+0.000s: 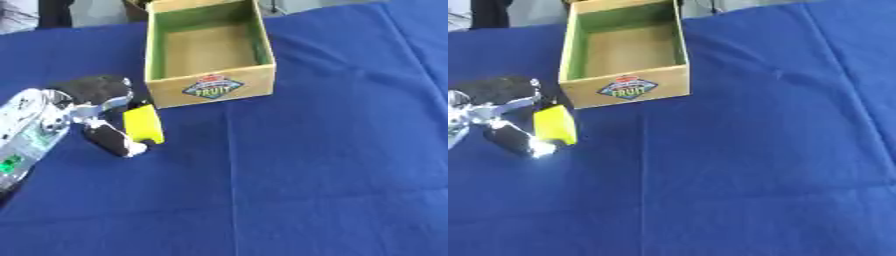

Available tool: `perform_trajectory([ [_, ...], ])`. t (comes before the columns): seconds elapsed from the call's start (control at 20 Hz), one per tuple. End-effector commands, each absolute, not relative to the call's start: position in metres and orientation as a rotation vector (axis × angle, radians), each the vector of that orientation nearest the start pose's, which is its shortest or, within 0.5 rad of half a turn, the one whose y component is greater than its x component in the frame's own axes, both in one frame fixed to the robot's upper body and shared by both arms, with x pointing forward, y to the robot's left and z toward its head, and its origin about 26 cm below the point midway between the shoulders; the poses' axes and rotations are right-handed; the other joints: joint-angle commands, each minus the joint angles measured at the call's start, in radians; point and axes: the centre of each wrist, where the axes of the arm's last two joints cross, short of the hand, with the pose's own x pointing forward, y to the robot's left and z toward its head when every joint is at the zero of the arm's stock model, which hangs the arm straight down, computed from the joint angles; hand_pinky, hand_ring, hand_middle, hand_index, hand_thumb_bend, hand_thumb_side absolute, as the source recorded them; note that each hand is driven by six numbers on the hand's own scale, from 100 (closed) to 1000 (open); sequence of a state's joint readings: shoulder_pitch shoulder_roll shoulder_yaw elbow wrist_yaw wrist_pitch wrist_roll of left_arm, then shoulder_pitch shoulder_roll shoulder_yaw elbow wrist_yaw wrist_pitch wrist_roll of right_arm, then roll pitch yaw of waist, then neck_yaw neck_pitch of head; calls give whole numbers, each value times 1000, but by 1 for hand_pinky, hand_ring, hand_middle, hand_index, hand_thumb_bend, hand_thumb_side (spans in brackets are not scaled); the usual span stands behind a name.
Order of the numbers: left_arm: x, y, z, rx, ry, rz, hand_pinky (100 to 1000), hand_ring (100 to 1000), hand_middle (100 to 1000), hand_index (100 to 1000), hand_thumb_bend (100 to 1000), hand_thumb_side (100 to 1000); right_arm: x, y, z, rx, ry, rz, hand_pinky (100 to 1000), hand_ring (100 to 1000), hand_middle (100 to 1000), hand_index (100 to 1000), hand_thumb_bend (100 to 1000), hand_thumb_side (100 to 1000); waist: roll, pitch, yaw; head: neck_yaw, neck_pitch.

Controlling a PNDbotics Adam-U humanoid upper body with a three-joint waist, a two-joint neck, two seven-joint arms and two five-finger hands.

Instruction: Pick up objects on the table and place them in the box.

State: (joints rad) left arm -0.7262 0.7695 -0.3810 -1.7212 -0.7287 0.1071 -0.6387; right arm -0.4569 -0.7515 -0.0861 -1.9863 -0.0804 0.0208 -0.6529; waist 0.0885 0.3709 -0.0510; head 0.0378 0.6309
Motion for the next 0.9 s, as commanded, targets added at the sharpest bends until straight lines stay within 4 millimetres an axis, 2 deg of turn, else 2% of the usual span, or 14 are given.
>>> perform_trajectory([
  [0.05,343,254,304,1088,-1396,-1743,100,336,388,529,100,287,290,-320,314,1064,3413,160,655,681,515,729,100,903,-2,-30,4,-6,2],
  [0.35,323,258,338,1184,-1467,-1658,100,328,387,521,100,260,289,-321,315,1070,3406,156,655,681,516,730,100,903,2,-35,4,-12,26],
  [0.55,317,257,354,1230,-1518,-1613,100,324,383,516,100,245,289,-321,317,1063,3400,150,655,681,517,730,100,904,5,-38,1,-10,35],
  [0.9,328,249,382,1299,-1614,-1516,100,322,374,512,100,218,289,-319,319,1044,3401,120,654,682,517,731,100,905,13,-44,-5,1,50],
])
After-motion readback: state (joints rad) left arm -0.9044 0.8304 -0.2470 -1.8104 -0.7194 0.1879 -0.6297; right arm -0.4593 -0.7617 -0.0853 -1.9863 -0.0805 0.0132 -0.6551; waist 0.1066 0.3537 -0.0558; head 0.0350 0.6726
